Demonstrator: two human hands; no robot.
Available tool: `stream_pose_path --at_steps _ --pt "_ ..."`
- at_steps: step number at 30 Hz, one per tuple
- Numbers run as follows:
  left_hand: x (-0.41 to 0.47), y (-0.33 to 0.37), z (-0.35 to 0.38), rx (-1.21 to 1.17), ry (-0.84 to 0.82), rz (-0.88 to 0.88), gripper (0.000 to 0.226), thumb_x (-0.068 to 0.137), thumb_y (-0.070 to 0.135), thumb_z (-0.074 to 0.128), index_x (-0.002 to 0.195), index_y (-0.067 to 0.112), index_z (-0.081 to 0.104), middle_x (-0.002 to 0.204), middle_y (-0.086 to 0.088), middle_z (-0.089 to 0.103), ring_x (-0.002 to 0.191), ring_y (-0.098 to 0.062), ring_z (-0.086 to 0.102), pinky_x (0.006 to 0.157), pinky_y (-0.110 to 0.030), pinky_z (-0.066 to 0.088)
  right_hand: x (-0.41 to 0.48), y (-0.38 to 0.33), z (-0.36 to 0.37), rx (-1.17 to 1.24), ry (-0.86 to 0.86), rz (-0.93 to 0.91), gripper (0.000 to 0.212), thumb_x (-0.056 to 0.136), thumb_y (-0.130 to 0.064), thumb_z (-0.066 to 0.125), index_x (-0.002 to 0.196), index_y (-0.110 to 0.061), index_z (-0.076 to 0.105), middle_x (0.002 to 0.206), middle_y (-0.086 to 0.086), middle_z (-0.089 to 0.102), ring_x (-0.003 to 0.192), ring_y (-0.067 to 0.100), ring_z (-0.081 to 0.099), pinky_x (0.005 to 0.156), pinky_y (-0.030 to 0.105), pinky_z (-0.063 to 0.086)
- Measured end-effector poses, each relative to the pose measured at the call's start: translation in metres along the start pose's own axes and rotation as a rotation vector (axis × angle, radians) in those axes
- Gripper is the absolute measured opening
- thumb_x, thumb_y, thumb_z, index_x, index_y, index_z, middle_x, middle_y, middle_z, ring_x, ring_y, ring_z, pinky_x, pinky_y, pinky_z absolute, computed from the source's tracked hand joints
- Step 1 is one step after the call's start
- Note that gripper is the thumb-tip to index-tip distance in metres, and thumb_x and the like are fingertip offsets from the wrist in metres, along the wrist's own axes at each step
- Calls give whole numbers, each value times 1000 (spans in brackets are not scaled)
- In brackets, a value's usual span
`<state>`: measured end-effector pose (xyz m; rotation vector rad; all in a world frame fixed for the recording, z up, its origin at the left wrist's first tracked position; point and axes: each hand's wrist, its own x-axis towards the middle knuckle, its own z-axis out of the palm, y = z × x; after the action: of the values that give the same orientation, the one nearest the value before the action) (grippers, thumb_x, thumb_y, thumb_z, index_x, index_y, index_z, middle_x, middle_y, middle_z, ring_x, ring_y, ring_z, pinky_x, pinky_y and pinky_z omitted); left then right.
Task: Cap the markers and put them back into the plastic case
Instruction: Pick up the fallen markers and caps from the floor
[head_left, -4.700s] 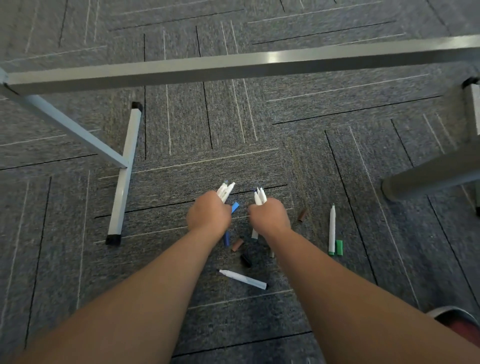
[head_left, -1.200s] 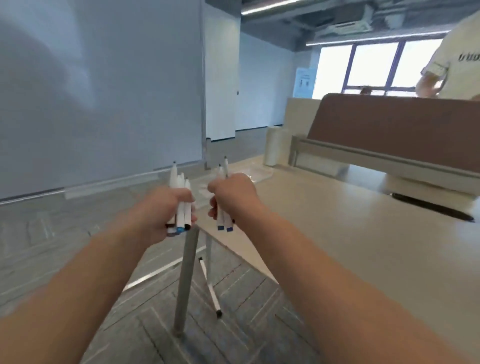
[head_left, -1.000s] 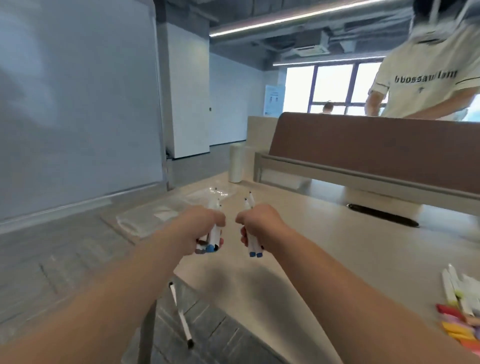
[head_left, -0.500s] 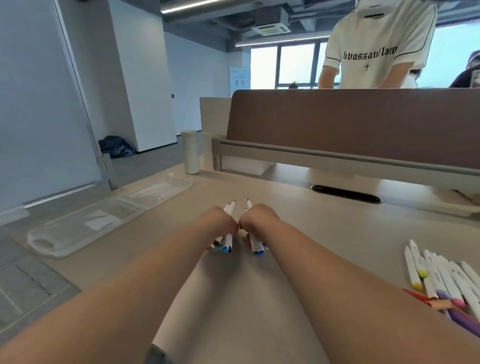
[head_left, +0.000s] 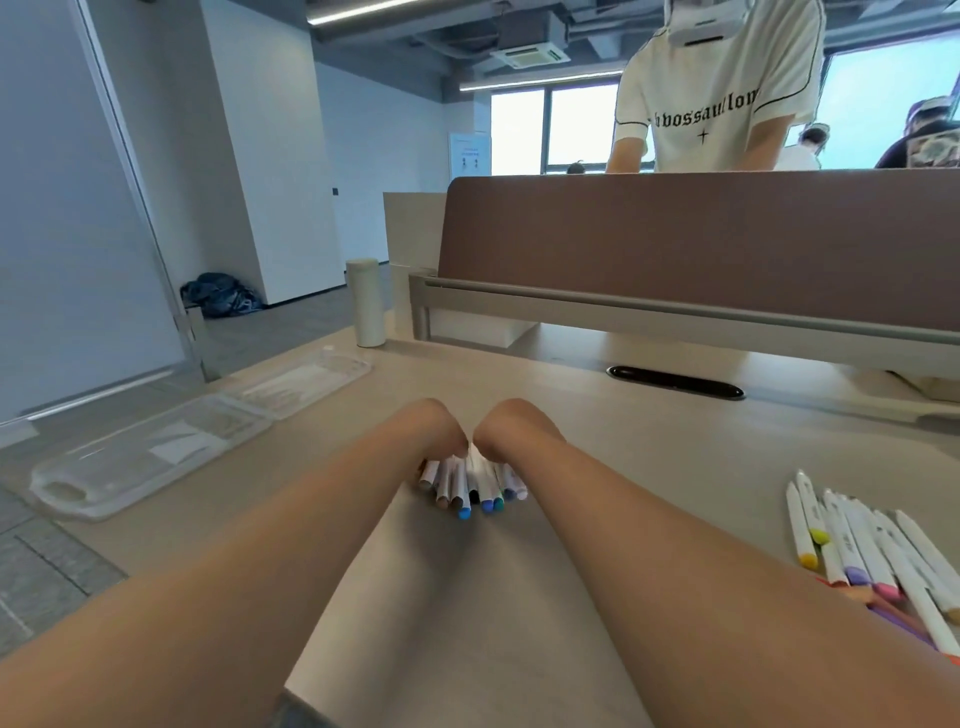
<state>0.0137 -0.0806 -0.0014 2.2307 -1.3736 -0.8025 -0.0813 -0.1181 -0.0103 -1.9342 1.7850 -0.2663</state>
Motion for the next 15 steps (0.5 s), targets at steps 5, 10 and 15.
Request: stream_pose_path --at_steps 5,10,15 --pt "-5 0 1 -77 -7 -55 30 95 12 59 118 -7 55 113 -26 59 109 -43 63 93 -52 53 0 2 -3 -106 -30 -29 21 92 -13 50 71 -9 54 73 8 53 62 23 54 68 33 48" --pt "-14 -2 -2 -119 -25 -61 28 95 16 59 116 -2 56 119 -25 59 106 -40 64 91 -51 54 -9 5 -13 -192 -67 -22 24 94 -12 46 72 -6 53 74 10 53 61 23 52 70 33 48" --pt "-23 -11 -3 -120 16 -21 20 94 22 61 99 2 59 102 -21 62 97 -37 67 90 -47 56 -18 5 -16 -270 -89 -64 28 96 -13 41 71 -4 50 78 13 54 63 25 51 74 34 47"
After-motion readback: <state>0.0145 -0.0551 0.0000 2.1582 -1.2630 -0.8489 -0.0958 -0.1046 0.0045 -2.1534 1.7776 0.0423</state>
